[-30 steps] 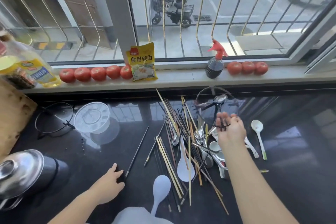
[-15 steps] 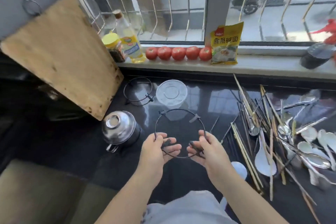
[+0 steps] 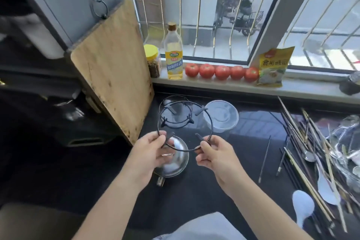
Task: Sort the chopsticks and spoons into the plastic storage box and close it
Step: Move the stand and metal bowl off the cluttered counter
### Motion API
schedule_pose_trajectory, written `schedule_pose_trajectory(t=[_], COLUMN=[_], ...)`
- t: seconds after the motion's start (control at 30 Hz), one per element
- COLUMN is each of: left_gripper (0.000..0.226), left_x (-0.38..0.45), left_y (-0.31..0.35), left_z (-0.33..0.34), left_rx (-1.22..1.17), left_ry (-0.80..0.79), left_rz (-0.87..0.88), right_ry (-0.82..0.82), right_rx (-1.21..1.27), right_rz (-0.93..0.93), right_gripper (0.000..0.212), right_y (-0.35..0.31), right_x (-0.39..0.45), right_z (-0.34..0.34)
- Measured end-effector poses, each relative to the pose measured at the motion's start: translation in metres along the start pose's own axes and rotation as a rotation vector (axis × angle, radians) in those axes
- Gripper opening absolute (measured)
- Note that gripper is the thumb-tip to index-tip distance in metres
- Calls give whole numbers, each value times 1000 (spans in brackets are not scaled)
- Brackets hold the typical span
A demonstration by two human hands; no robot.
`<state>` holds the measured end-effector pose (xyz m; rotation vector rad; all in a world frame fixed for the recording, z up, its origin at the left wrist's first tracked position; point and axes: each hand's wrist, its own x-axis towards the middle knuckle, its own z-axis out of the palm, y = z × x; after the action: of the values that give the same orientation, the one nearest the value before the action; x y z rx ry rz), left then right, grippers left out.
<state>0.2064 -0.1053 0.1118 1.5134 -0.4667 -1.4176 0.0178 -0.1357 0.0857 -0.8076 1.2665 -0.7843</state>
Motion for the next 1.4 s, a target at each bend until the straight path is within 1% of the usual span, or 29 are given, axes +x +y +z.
schedule_pose_trajectory(t=[0.07,0.1,0.13,0.2,0.23,0.27,0.33,0.43,0.5,0.53,0.57,0.6,0.63,0.67,0.73,0.77,0.8,0.83,0.87,0.9,0.97,1.0,1.03,1.07,1.13,1.2,1.23,1.3,1.4], left_gripper=[15,16,18,18,18,19,20,23,26,28,28,29,28,28,28,29,30,30,29,28,20,15,15,21,30,33,32,33,37], left_x=[15,23,31,45,52,60,81,130,167,184,199,213,223,231,243,246,246,244,242,239,242,244,248,253,264,271,271,273,275], left_y=[8,11,14,19,21,24,30,39,42,42,41,40,40,39,38,36,35,33,31,29,19,14,7,0,-13,-16,-13,-5,0], left_z=[-16,-23,-31,-41,-44,-45,-40,-22,-8,-1,4,7,8,9,9,10,12,14,14,13,7,2,-4,-10,-19,-20,-17,-9,2], left_rx=[-88,-141,-184,-234,-244,-240,-209,-181,-153,-134,-115,-97,-81,-68,-51,-55,-75,-89,-84,-39,140,258,370,466,633,842,933,1039,1152], left_ry=[43,71,94,115,111,107,94,97,134,153,171,188,201,211,227,221,191,147,107,81,88,124,153,166,190,215,234,250,225], left_rz=[2,0,1,4,1,-3,-20,-90,-140,-155,-170,-188,-212,-229,-255,-275,-297,-317,-331,-340,-303,-253,-199,-163,-147,-135,-111,-93,-118], right_ry=[-73,-80,-54,42,84,107,140,213,295,342,376,385,371,332,208,145,100,92,124,178,266,279,278,271,267,282,307,368,413], right_rx=[-92,-201,-400,-999,-1241,-1406,-1600,-1712,-1710,-1652,-1566,-1448,-1315,-1185,-865,-631,-378,-172,-52,1,-43,-103,-169,-237,-426,-663,-744,-783,-800], right_rz=[-5,-30,-87,-236,-264,-242,-156,-80,-89,-154,-249,-328,-358,-307,-25,119,223,279,291,284,248,231,211,188,134,83,71,84,115], right_gripper=[15,21,28,48,57,63,67,65,60,58,54,46,36,30,32,34,32,28,22,18,16,17,17,16,15,14,16,22,23], right_y=[-7,-6,-3,8,16,22,31,25,11,4,-2,-7,-10,-13,-17,-16,-15,-12,-10,-8,-3,0,3,4,5,7,9,14,20], right_x=[12,24,42,83,102,118,139,156,163,166,168,168,167,166,168,174,181,189,196,204,220,227,234,239,249,255,258,264,268], right_z=[21,26,27,13,1,-13,-45,-83,-92,-88,-80,-66,-49,-31,4,18,31,42,50,55,58,58,57,57,59,63,64,63,62])
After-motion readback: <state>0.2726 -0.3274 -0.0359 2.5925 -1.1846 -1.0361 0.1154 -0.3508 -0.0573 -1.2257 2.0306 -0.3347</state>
